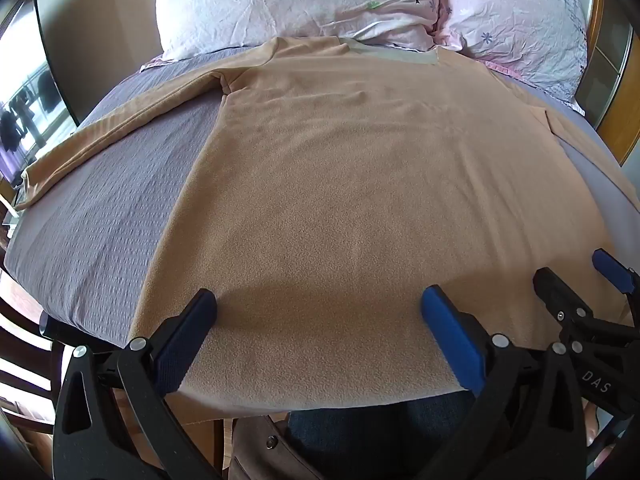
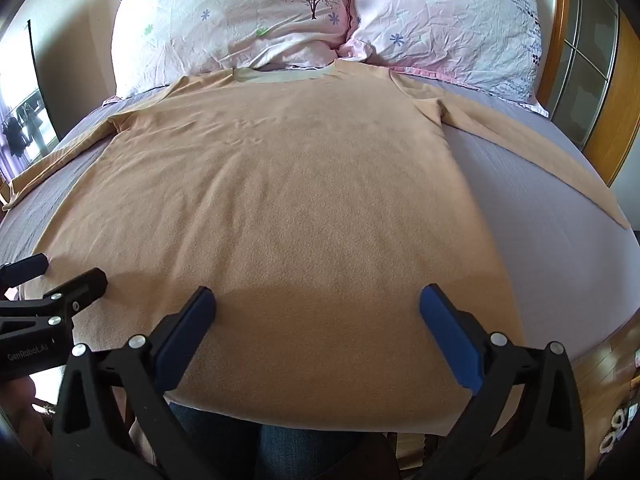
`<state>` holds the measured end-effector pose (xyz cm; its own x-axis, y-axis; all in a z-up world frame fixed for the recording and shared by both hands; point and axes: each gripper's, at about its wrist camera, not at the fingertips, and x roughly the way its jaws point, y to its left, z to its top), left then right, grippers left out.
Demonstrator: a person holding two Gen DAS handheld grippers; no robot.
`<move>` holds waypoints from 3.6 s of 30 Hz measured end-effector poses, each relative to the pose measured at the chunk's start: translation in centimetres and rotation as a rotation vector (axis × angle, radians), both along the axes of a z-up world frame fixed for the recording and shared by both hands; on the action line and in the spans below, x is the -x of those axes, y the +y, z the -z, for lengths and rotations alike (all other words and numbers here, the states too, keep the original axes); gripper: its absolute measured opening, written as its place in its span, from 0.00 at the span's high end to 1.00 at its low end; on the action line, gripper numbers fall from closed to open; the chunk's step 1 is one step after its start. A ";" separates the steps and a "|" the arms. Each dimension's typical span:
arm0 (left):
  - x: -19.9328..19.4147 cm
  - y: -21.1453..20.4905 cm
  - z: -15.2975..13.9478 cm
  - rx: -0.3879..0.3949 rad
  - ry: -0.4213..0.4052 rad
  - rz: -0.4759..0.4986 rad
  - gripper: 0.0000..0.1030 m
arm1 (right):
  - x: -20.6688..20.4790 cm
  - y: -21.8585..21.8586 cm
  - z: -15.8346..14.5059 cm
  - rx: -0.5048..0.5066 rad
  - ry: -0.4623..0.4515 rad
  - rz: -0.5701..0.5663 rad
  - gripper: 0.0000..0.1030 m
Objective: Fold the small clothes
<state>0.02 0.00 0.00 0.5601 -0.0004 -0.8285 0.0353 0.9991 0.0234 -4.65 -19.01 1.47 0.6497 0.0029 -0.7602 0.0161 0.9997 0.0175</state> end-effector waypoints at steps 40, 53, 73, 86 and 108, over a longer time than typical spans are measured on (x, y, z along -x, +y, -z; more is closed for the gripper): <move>0.0 0.0 0.0 0.001 -0.005 0.000 0.01 | 0.0 0.0 0.0 0.002 0.001 0.000 0.02; 0.0 0.0 0.0 0.001 -0.006 0.000 0.01 | 0.0 0.0 0.0 0.002 0.001 0.000 0.02; 0.0 0.0 0.0 0.001 -0.006 0.000 0.01 | 0.0 0.0 0.0 0.002 0.002 0.000 0.02; 0.1 0.0 0.0 -0.002 -0.018 0.006 0.01 | 0.1 -0.1 0.1 0.001 -0.010 -0.015 0.02; -5.1 7.7 -4.2 0.432 -0.311 0.064 0.01 | -3.3 -41.7 0.4 -0.785 -0.095 0.965 0.57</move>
<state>5.13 7.66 4.19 0.7665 -0.3468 -0.5405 0.1533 0.9161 -0.3704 -1.34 -60.67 1.04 0.6915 -0.0739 -0.7186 0.7027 0.2993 0.6455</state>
